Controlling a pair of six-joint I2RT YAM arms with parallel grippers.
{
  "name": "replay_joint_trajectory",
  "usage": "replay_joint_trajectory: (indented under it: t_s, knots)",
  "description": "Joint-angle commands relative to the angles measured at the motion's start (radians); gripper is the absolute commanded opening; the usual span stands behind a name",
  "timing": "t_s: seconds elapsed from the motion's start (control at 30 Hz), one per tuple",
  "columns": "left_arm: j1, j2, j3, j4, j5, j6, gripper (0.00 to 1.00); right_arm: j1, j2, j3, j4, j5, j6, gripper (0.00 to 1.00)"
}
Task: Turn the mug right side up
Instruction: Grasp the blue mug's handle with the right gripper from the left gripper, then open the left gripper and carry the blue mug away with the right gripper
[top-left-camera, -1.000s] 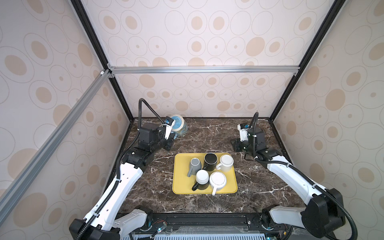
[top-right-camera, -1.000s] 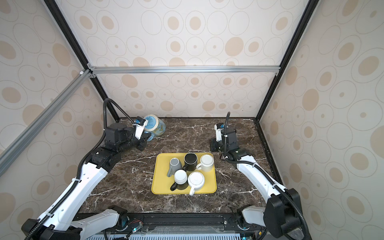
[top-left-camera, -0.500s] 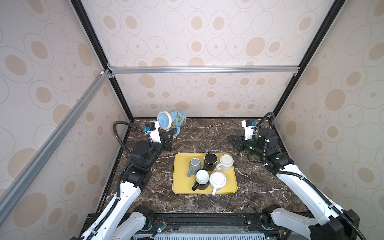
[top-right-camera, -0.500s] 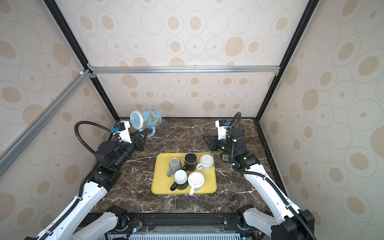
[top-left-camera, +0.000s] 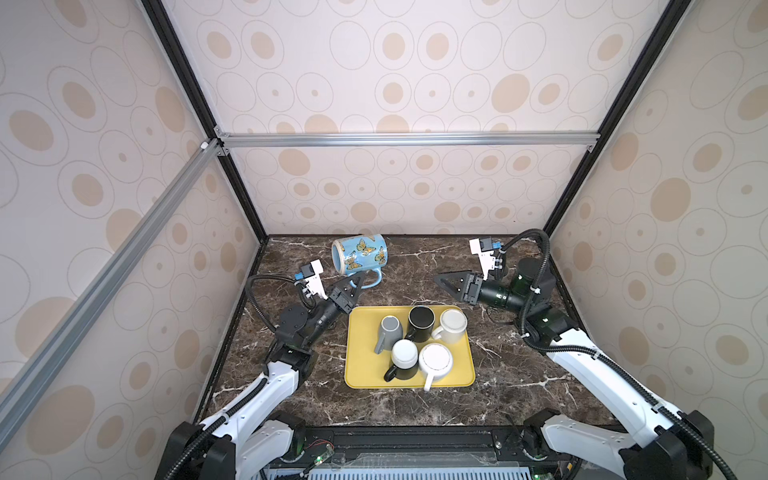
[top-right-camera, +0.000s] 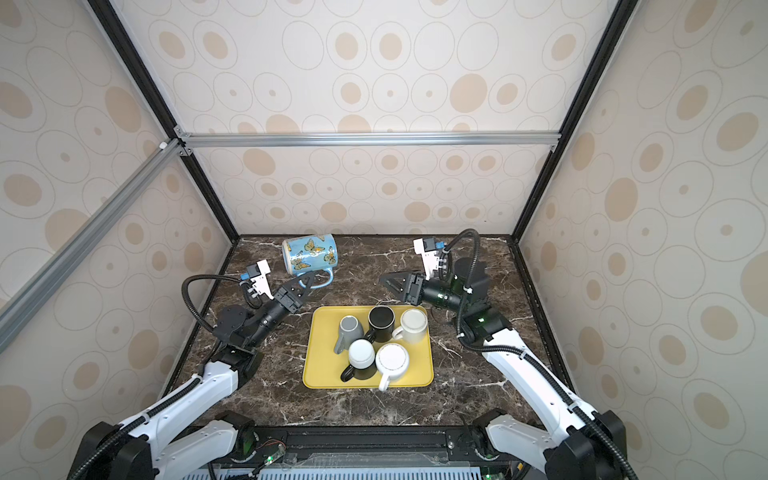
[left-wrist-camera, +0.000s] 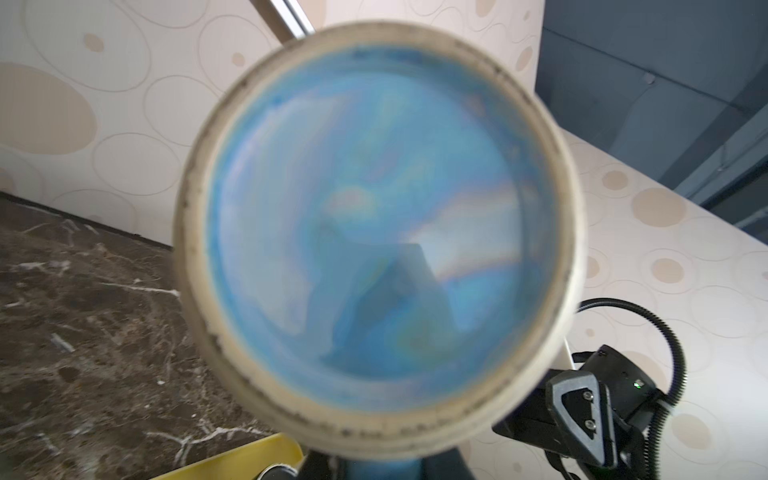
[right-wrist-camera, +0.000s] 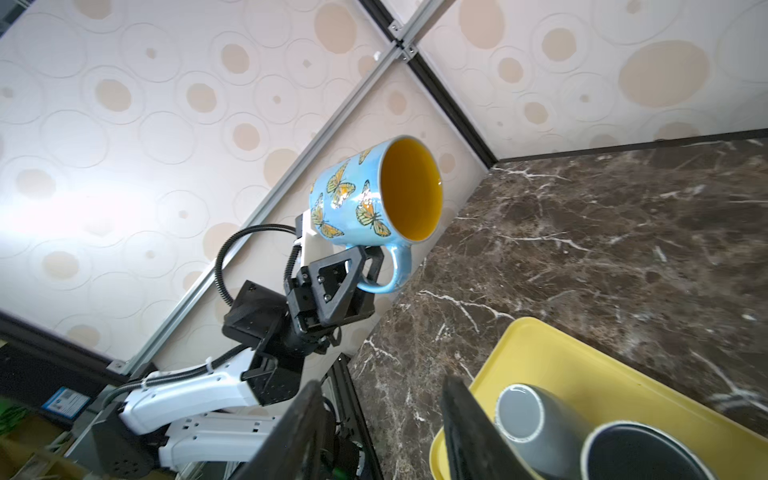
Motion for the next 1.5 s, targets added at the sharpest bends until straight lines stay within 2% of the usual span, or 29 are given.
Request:
replay_joint_trajectory:
  t_s: [0.0, 0.37, 0.6, 0.83, 1.03, 1.17, 1.47]
  knots:
    - [-0.002, -0.001, 0.058, 0.361, 0.069, -0.116, 0.00, 0.042, 0.027, 0.014, 0.073, -0.029, 0.054, 0.56]
    - [-0.028, 0.197, 0.100, 0.643, 0.130, -0.262, 0.00, 0.119, 0.156, 0.111, 0.075, 0.028, 0.039, 0.66]
    - [-0.065, 0.332, 0.149, 0.768, 0.154, -0.338, 0.00, 0.126, 0.197, 0.136, 0.069, 0.063, 0.000, 0.67]
    - [-0.129, 0.429, 0.201, 0.822, 0.158, -0.355, 0.00, 0.126, 0.258, 0.184, 0.062, 0.063, 0.018, 0.58]
    - [-0.155, 0.426, 0.210, 0.799, 0.165, -0.325, 0.00, 0.126, 0.267, 0.186, 0.080, 0.073, 0.032, 0.56]
    - [-0.180, 0.398, 0.216, 0.737, 0.175, -0.276, 0.00, 0.126, 0.269, 0.173, 0.125, 0.077, 0.061, 0.44]
    - [-0.200, 0.358, 0.211, 0.668, 0.183, -0.223, 0.00, 0.126, 0.244, 0.157, 0.159, 0.075, 0.083, 0.28]
